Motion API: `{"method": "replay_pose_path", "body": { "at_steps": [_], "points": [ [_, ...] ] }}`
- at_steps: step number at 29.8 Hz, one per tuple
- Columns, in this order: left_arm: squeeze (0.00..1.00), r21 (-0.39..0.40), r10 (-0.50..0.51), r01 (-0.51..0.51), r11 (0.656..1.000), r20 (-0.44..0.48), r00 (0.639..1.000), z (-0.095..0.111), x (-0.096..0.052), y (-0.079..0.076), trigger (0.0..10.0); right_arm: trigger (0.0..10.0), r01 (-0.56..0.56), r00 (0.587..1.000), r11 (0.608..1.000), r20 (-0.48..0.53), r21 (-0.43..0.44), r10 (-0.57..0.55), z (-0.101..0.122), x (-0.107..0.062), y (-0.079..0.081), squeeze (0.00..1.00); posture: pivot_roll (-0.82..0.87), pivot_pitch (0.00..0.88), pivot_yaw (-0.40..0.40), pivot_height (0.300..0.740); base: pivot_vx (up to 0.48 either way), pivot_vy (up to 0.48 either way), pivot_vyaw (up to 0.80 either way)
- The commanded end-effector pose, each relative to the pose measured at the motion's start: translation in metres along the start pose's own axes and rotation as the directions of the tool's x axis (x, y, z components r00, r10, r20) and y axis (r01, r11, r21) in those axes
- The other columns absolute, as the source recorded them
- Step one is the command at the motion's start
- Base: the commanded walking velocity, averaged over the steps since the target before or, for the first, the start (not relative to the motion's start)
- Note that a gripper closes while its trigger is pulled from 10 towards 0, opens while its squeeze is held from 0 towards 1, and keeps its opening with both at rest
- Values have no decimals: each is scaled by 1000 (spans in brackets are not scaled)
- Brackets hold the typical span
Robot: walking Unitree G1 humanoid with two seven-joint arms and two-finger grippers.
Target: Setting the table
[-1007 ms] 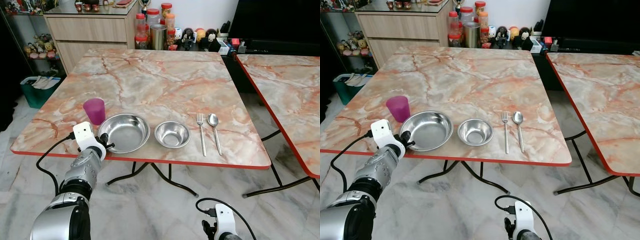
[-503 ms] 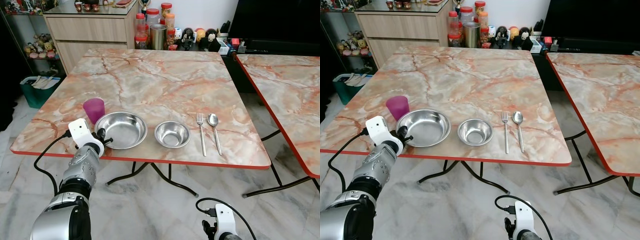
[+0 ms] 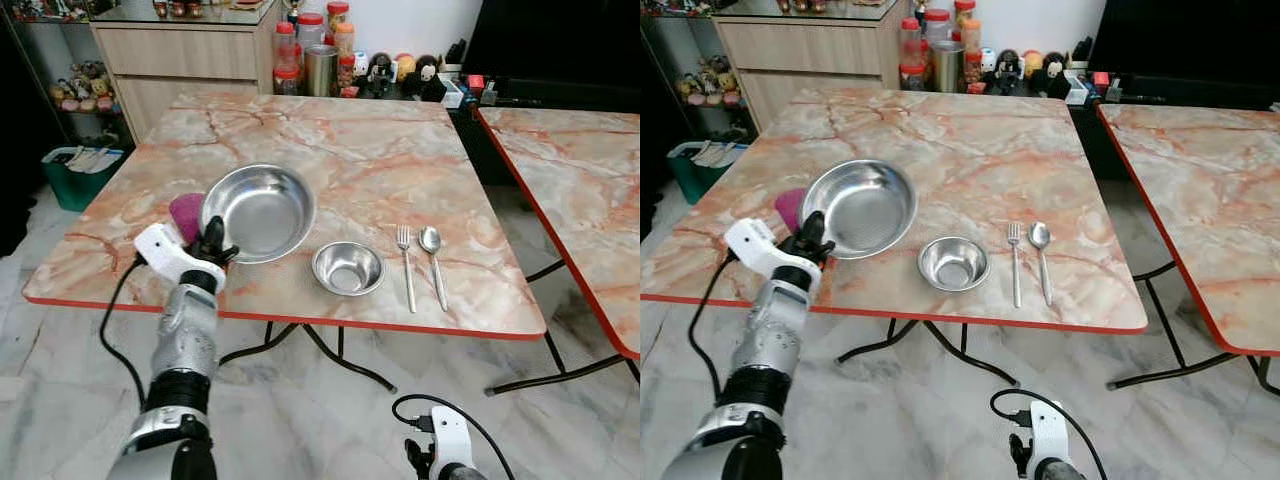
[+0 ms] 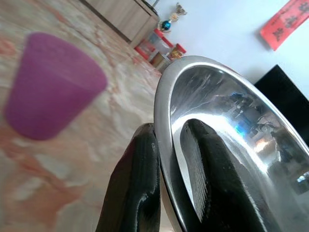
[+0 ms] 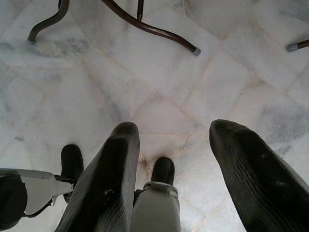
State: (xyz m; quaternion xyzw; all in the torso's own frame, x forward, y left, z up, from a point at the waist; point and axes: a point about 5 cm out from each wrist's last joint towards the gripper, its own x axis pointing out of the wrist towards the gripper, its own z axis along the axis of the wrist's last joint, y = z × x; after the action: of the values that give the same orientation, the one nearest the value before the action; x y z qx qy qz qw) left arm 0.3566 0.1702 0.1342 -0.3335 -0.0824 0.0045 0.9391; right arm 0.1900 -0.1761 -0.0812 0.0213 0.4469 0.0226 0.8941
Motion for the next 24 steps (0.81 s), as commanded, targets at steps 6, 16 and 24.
{"method": "replay_pose_path", "body": {
  "at_steps": [6,16,24],
  "points": [
    [0,130,-39,30,991,65,997,10,5,-16,10000,10000,12,1000,1000,15,-4,-12,6,0,-6,0,-1,0,-44,740,0,-232,0],
    [0,184,-51,43,982,42,998,7,5,-18,10000,10000,20,1000,1000,5,12,-20,0,-1,-4,0,-2,0,-17,740,0,-315,0],
    [0,180,-55,47,983,39,998,4,4,-21,10000,10000,36,999,999,-1,20,-36,-3,-1,-6,0,-2,0,-16,740,60,-364,0]
  ]
}}
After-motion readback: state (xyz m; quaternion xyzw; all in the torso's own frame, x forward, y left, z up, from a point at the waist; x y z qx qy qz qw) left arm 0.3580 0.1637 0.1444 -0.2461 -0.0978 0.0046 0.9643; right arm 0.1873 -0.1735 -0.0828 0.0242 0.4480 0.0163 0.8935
